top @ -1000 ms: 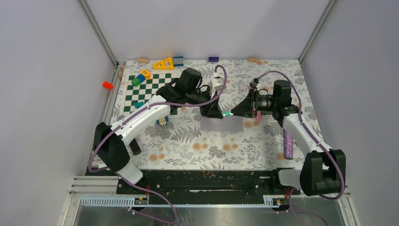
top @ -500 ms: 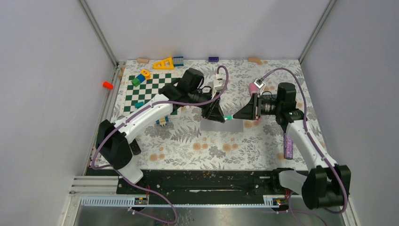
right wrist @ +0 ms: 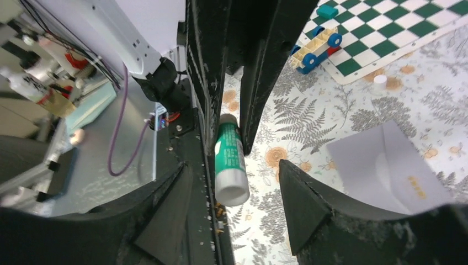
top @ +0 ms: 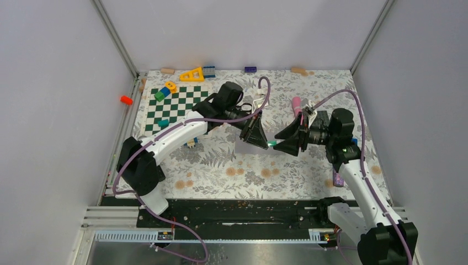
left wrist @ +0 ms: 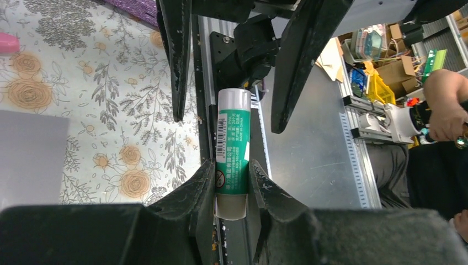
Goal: Place the letter into the envelope and seal it
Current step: Screw the solid glue.
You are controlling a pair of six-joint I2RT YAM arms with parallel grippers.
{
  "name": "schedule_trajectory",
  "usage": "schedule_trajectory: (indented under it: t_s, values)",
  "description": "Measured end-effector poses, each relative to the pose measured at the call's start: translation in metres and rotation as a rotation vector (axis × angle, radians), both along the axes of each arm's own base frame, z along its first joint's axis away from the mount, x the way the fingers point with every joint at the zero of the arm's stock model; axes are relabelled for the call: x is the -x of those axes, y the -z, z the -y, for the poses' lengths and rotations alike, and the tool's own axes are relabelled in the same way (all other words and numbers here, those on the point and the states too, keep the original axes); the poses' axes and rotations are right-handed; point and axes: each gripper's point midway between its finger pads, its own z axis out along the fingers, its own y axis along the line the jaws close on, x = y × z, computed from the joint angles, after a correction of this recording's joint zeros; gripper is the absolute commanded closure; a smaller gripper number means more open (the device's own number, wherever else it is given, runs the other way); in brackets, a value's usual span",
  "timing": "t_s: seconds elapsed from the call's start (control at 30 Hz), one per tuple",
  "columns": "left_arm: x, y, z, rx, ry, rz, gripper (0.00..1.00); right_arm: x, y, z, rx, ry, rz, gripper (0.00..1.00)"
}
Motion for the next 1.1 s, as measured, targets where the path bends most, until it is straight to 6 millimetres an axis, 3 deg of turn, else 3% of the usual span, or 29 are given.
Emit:
schedule_trajectory:
  t_s: [0.23, 0.47, 0.8, 0.93, 1.1]
  values:
    - [-0.012, 0.013, -0.004, -0.059, -0.065, 0.099, 1.0, -0.009, -0.017, -0.004, -0.04, 0.014, -0.329, 0.32]
    - [-0.023, 0.014, -0.012, -0.112, -0.143, 0.212, 1.0, -0.023, -0.002, -0.004, -0.072, 0.052, -0.701, 0.38]
    - [-0.037, 0.016, -0.016, -0.143, -0.206, 0.29, 1.0, -0.035, 0.011, -0.002, -0.089, 0.091, -0.903, 0.46]
    - [-0.038, 0.017, -0.017, -0.151, -0.212, 0.296, 1.0, -0.038, 0.015, -0.002, -0.09, 0.1, -0.94, 0.54]
    - [-0.038, 0.017, -0.017, -0.153, -0.212, 0.297, 1.0, -0.041, 0.019, -0.002, -0.09, 0.106, -0.977, 0.56]
